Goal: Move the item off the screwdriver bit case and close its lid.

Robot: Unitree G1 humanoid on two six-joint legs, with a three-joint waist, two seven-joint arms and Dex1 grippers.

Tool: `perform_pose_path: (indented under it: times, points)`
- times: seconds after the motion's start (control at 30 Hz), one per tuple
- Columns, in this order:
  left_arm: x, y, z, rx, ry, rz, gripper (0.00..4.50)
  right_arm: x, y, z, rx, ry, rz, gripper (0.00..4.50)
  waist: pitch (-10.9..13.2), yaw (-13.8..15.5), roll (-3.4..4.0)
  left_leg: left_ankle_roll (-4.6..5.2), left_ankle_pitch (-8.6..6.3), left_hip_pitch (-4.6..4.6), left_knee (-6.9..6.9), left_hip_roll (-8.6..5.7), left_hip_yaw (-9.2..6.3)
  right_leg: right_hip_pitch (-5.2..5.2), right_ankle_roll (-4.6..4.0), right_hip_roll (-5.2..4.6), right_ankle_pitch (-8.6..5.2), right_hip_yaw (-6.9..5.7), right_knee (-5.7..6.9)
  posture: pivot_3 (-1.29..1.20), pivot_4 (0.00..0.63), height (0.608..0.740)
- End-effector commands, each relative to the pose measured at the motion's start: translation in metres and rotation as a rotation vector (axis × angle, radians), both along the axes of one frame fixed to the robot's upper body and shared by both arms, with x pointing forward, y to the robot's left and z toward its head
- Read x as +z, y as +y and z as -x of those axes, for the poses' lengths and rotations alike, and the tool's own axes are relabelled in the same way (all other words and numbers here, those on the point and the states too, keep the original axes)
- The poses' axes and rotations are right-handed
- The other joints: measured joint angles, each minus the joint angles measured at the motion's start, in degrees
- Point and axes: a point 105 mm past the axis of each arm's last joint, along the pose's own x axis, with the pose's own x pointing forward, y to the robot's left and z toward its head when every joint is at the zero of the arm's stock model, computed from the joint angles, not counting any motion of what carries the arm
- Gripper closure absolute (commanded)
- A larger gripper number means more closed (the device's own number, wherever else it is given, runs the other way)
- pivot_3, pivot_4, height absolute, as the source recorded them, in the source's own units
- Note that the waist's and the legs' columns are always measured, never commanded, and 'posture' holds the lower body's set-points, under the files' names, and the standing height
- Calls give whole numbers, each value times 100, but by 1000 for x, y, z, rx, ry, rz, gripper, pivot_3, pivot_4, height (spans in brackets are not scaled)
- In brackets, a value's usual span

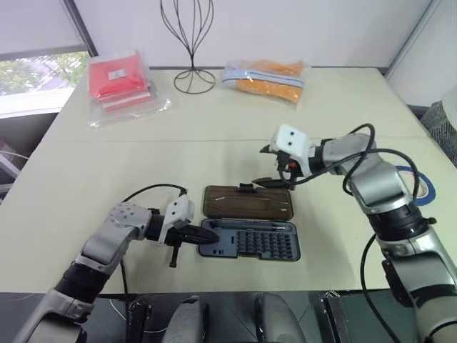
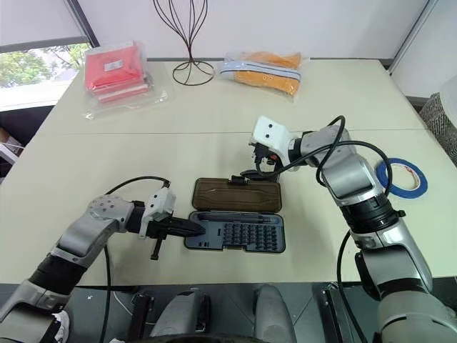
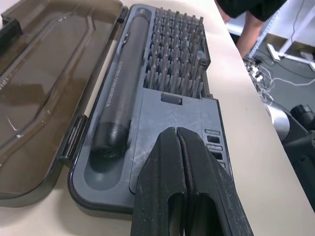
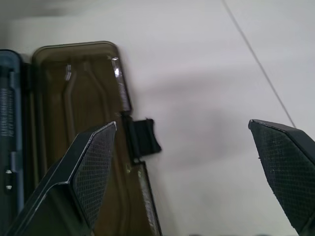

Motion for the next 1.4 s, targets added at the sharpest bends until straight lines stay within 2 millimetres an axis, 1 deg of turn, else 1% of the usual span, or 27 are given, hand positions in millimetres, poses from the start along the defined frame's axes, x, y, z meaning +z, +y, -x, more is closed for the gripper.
perform_pose_path:
  times: [0.03, 0.17, 0.3, 0.53, 0.67, 0.77, 0.9, 0.93, 1.03, 1.27, 1.4]
  points:
    - [-19, 6, -1, 61, 36, -56, 4500, -14, 7, -2, 39, 30, 39, 37, -3, 3, -1, 0, 0, 2, 0, 0, 0, 4, 0, 0, 0, 0, 0, 0, 150, 740]
    - [-18, 6, -2, 76, 31, -47, 4500, -29, 2, -7, 41, 48, 75, 37, -3, 2, 0, 0, 0, 5, 1, -1, 0, 6, 0, 0, 0, 0, 0, 0, 150, 740]
    - [-15, 6, -2, 90, 27, -40, 4500, -42, -7, -16, 6, 53, 104, 37, -3, -2, 0, 0, 0, 8, 1, 0, 0, 6, 0, 0, 0, 0, 0, 0, 150, 740]
    - [-15, 6, -1, 98, 23, -41, 4500, -49, -21, -28, -47, 45, 120, 37, -4, -8, 2, 0, 0, 11, 1, 0, 1, 6, 0, 0, 0, 1, 2, 0, 150, 740]
    - [-16, 8, -3, 104, 20, -45, 4500, -52, -24, -31, -55, 48, 112, 37, -5, -9, 3, 0, 0, 16, 1, 0, 1, 11, 0, 0, 0, 1, 2, 0, 150, 740]
    - [-16, 9, -4, 110, 16, -46, 4500, -55, -26, -31, -52, 48, 126, 777, -5, -9, 4, 0, 0, 24, 0, 0, 2, 19, 0, 0, 0, 1, 2, 0, 150, 740]
    - [-15, 8, -6, 116, 11, -44, 4500, -59, -28, -28, -37, 50, 152, 2905, -5, -14, 3, 1, -1, 45, 0, 1, 5, 38, 0, 0, 0, 2, 2, 0, 150, 740]
    - [-15, 8, -7, 121, 7, -42, 4500, -61, -28, -27, -30, 56, 158, 3338, -5, -14, 3, 2, -1, 53, -1, 1, 5, 47, 0, 0, 0, 3, 2, 0, 150, 740]
    - [-14, 8, -10, 129, -2, -40, 4500, -63, -28, -24, -12, 64, 172, 3338, -5, -12, 4, 5, -3, 85, -2, 2, 2, 83, -1, 1, -1, 2, -2, 0, 150, 740]
    - [-12, 7, -11, 138, -11, -33, 4500, -71, -29, -25, -19, 84, 195, 3338, -5, -7, 4, 6, -4, 88, -1, 2, -1, 89, -1, 1, -1, 1, -4, 0, 150, 740]
    - [-14, 8, -11, 146, -12, -32, 4500, -79, -28, -22, -3, 126, 208, 3338, -8, -8, 5, 7, -4, 93, -1, 2, -2, 94, -1, 1, -1, 1, -5, 0, 150, 740]
